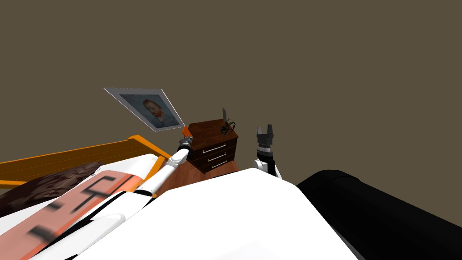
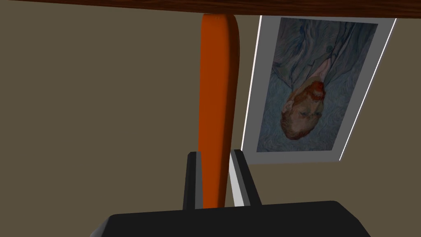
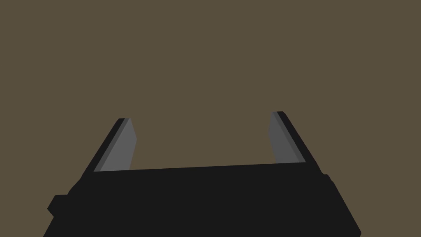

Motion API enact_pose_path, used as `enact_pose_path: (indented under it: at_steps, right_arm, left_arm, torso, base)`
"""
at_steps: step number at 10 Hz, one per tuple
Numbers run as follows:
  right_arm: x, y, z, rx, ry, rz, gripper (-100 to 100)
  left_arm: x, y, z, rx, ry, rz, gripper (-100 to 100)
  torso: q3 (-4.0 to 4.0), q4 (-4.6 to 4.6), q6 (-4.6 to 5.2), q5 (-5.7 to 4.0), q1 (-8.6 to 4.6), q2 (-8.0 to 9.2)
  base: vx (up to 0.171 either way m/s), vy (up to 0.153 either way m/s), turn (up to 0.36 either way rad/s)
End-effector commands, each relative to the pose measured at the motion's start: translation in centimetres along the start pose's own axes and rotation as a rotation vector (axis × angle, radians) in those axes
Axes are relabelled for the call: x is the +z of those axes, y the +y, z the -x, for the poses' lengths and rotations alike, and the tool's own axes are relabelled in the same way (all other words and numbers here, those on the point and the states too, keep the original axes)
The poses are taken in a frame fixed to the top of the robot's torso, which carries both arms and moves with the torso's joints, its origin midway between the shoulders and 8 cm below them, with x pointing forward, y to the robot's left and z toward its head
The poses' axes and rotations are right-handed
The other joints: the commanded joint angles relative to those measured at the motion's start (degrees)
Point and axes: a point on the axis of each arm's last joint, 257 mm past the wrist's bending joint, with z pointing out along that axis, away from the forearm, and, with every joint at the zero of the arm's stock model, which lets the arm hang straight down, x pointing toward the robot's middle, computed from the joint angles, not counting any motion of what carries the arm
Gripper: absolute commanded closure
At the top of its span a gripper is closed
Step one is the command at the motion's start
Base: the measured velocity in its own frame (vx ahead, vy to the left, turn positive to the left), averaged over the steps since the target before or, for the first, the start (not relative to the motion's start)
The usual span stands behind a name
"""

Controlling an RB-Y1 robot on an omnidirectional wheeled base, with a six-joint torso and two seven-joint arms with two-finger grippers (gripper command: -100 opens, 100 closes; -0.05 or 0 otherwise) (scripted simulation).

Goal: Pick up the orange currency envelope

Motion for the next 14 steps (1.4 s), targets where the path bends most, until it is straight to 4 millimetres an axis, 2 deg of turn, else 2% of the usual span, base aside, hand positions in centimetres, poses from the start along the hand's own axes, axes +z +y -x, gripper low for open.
enact_pose_path:
  at_steps: [1,2,3,5,6,7,10,12,14]
  right_arm:
    - [0.0,0.0,0.0,0.0,0.0,0.0,0]
    - [0.0,0.0,0.0,0.0,0.0,0.0,0]
    - [0.0,0.0,0.0,0.0,0.0,0.0,0]
    - [0.0,0.0,0.0,0.0,0.0,0.0,0]
    - [0.0,0.0,0.0,0.0,0.0,0.0,0]
    - [0.0,0.0,0.0,0.0,0.0,0.0,0]
    - [0.0,0.0,0.0,0.0,0.0,0.0,0]
    - [0.0,0.0,0.0,0.0,0.0,0.0,0]
    - [0.0,0.0,0.0,0.0,0.0,0.0,0]
  left_arm:
    - [0.0,0.0,0.0,0.0,0.0,0.0,100]
    - [0.0,0.0,0.0,0.0,0.0,0.0,0]
    - [-1.2,-1.1,-2.0,-0.064,0.053,-0.017,100]
    - [-1.4,-1.1,-2.2,-0.028,0.059,-0.019,100]
    - [-2.4,-2.2,-3.2,-0.109,0.092,-0.034,100]
    - [-2.9,-2.2,-3.9,-0.084,0.108,-0.04,100]
    - [-2.9,-2.2,-3.9,-0.028,0.106,-0.043,100]
    - [-4.4,-3.2,-5.1,-0.097,0.143,-0.066,100]
    - [-4.4,-3.2,-5.1,-0.037,0.141,-0.07,100]
  torso:
    - [0.0,0.0,0.0,0.0,0.0,0.0]
    - [0.01,0.01,0.0,0.0,0.0,0.01]
    - [0.01,0.01,0.0,-0.01,0.0,0.01]
    - [-0.28,-0.35,0.05,0.22,-0.03,-0.23]
    - [-0.36,-0.47,0.14,0.29,-0.08,-0.25]
    - [-0.47,-0.59,0.13,0.37,-0.08,-0.36]
    - [-0.78,-1.13,0.43,0.75,-0.19,-0.42]
    - [-0.95,-1.35,0.43,0.87,-0.28,-0.58]
    - [-1.13,-1.59,0.56,1.04,-0.28,-0.67]
  base:
    - [0.0,0.0,0.0]
    - [0.0,0.0,0.0]
    - [0.061,0.014,0.096]
    - [0.064,-0.01,0.044]
    - [0.078,-0.002,0.079]
    - [0.075,-0.007,0.061]
    - [0.003,-0.006,-0.003]
    - [0.054,-0.014,0.074]
    - [0.026,-0.002,0.006]
